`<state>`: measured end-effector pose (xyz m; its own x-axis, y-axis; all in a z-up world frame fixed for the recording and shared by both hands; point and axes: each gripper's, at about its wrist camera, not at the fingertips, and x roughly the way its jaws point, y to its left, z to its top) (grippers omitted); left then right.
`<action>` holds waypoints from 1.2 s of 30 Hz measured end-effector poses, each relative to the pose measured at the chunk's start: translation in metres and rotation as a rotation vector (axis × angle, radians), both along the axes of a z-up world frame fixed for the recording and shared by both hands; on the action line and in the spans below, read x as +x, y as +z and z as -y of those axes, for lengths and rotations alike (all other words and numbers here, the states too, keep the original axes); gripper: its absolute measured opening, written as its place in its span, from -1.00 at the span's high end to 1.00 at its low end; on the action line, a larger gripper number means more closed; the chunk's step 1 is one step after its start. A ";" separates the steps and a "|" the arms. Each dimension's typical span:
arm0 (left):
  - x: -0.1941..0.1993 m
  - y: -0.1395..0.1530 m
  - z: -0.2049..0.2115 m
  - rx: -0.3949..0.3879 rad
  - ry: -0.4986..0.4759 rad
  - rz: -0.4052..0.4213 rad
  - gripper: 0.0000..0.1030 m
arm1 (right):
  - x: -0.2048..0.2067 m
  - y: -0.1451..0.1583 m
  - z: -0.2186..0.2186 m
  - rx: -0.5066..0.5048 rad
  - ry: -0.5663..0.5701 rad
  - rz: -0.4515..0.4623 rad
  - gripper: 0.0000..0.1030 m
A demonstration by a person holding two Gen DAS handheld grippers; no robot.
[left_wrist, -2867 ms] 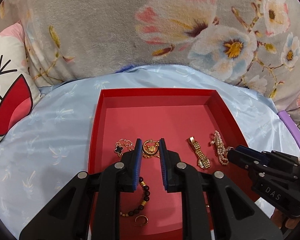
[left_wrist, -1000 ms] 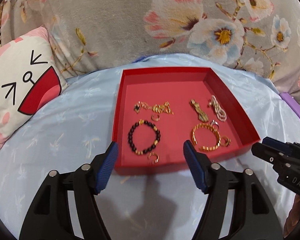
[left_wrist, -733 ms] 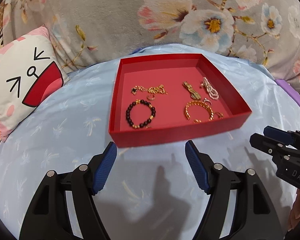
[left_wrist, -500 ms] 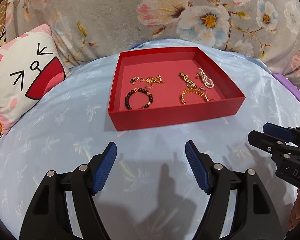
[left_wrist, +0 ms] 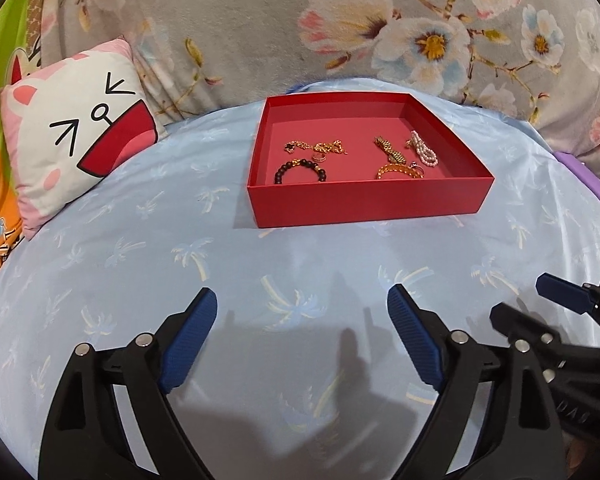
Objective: Organize jewelry
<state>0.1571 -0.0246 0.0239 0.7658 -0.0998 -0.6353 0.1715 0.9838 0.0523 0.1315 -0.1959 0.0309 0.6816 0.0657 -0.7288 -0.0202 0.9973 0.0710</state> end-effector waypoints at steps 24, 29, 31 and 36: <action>-0.015 0.002 0.006 0.058 0.023 0.046 -0.80 | -0.013 0.005 -0.003 -0.036 -0.050 0.050 -0.45; -0.014 0.001 0.006 0.057 0.022 0.039 -0.80 | -0.013 0.005 -0.003 -0.039 -0.051 0.049 -0.45; -0.013 -0.001 0.006 0.053 0.019 0.028 -0.80 | -0.013 0.004 -0.003 -0.041 -0.052 0.046 -0.45; -0.012 -0.003 0.006 0.059 0.026 0.020 -0.80 | -0.012 0.002 -0.005 -0.049 -0.053 0.042 -0.45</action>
<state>0.1450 -0.0311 0.0214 0.7802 -0.0425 -0.6241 0.1445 0.9830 0.1136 0.1190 -0.1911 0.0328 0.7132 -0.0065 -0.7009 0.0306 0.9993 0.0219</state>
